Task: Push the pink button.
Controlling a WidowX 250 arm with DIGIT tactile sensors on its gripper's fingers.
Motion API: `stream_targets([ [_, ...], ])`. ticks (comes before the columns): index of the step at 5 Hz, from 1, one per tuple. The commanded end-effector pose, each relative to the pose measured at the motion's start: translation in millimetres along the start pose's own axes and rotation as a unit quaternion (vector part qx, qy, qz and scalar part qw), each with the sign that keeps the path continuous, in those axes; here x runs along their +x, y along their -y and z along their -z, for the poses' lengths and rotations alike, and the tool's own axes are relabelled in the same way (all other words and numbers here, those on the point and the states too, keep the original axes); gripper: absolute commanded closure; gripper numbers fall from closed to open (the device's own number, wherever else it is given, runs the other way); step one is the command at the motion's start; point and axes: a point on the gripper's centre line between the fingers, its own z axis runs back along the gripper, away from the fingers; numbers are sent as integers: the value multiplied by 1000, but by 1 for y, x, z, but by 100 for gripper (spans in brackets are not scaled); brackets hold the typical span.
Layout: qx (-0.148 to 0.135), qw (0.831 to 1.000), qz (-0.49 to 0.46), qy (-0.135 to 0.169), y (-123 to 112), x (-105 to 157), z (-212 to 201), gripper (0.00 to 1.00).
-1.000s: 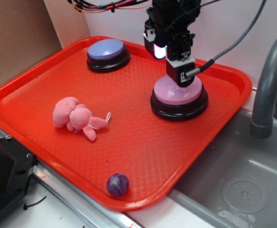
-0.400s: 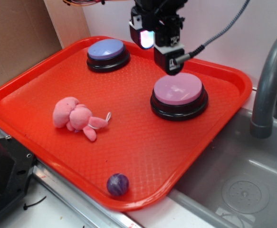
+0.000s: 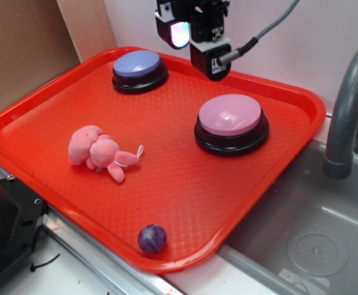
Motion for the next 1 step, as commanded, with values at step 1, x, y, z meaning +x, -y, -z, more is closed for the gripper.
stream_targets([
  [1,-7,998,-5,62,4,0,-38,0],
])
